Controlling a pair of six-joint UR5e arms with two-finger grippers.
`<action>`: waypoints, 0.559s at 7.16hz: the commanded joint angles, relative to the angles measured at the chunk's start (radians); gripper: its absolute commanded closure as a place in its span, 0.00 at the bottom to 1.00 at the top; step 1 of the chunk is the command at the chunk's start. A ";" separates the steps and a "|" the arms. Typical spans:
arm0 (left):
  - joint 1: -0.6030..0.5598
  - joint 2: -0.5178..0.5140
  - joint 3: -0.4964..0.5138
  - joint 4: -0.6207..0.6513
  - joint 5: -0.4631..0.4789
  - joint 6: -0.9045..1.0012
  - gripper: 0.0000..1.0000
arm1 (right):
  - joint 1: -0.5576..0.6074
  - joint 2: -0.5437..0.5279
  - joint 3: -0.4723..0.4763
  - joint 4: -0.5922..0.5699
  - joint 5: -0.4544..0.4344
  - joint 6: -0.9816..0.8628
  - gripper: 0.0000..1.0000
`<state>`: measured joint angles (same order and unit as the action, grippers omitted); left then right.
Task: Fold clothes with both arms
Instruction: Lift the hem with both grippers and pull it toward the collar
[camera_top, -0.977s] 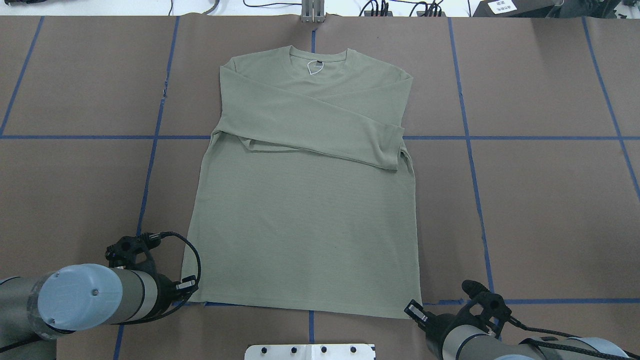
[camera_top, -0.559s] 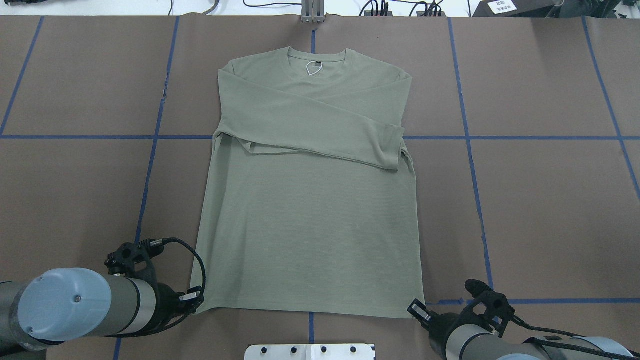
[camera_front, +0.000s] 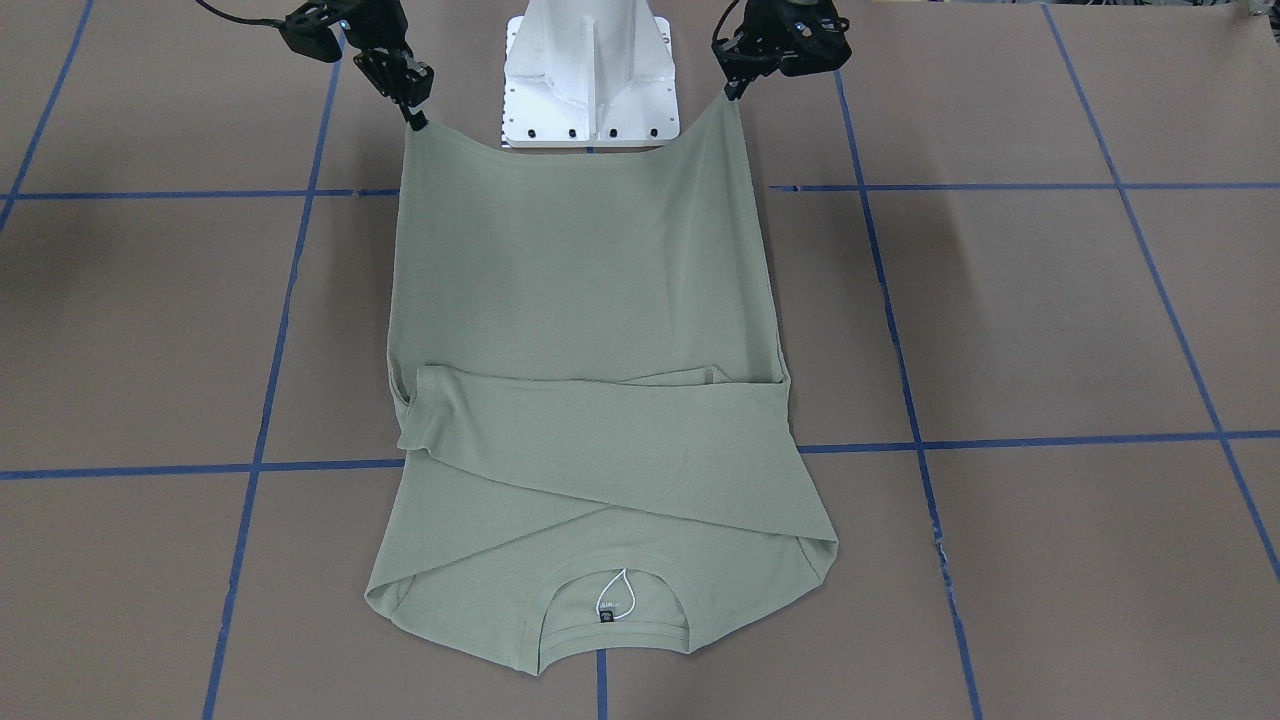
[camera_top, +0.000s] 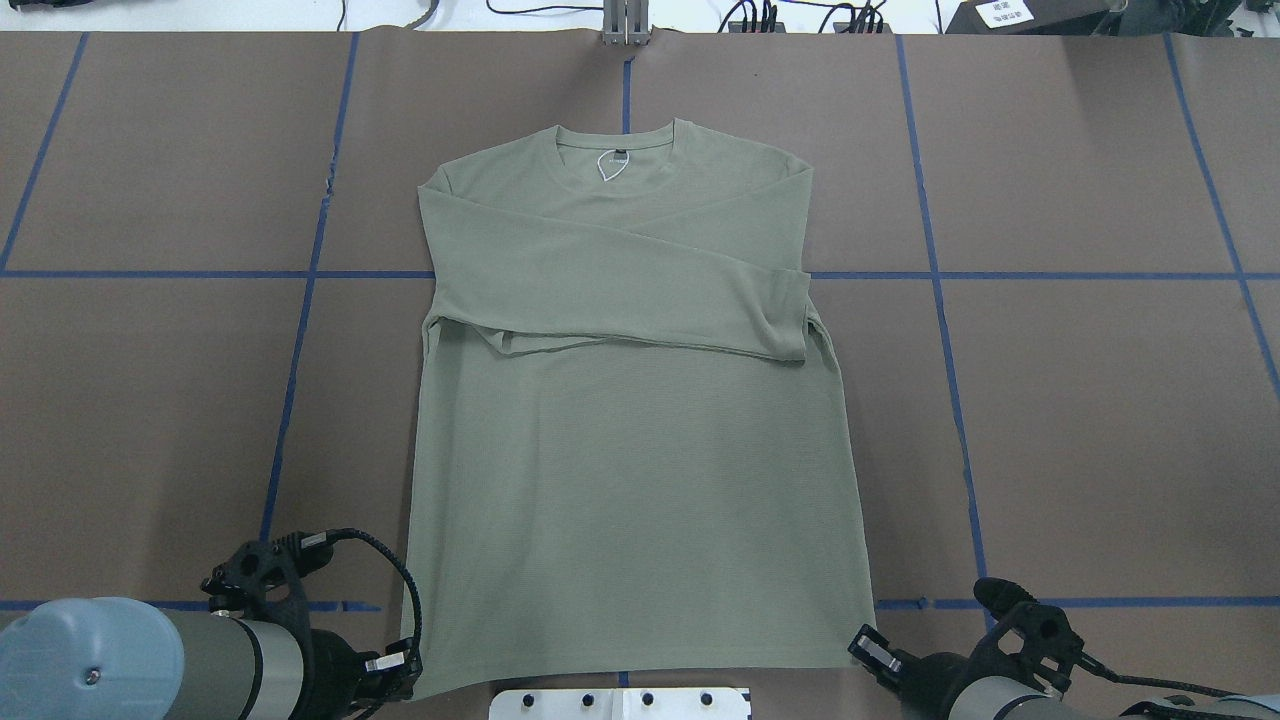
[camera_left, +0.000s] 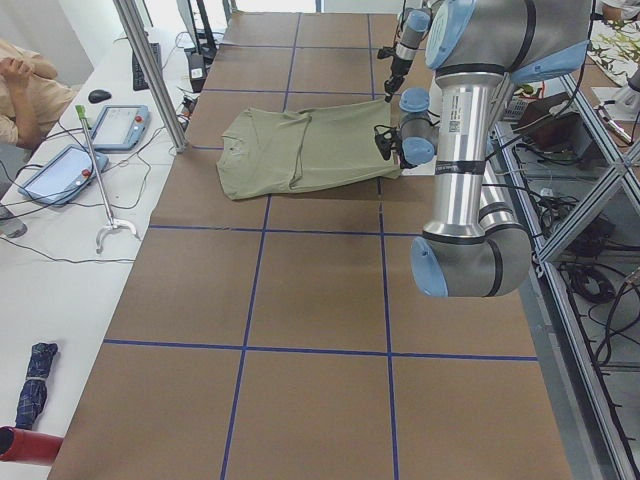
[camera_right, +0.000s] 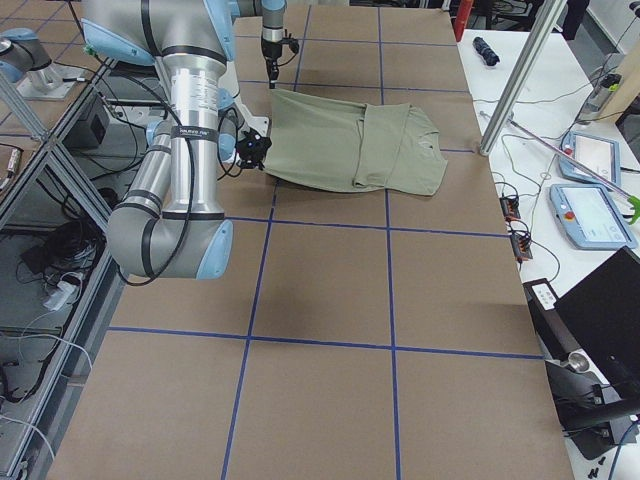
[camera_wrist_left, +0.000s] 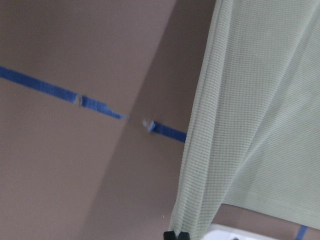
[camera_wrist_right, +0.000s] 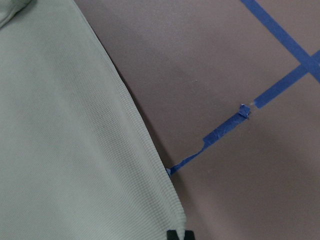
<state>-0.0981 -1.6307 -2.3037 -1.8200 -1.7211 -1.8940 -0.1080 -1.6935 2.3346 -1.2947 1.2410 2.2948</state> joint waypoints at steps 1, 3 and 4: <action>-0.024 0.009 -0.061 0.004 -0.009 -0.002 1.00 | 0.067 -0.037 0.058 0.002 0.002 -0.008 1.00; -0.144 -0.011 -0.056 0.042 -0.008 0.016 1.00 | 0.178 0.001 0.049 0.000 0.043 -0.148 1.00; -0.197 -0.024 -0.040 0.042 -0.002 0.054 1.00 | 0.256 0.053 0.008 0.000 0.089 -0.190 1.00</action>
<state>-0.2260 -1.6414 -2.3554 -1.7834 -1.7275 -1.8732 0.0618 -1.6896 2.3762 -1.2942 1.2814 2.1685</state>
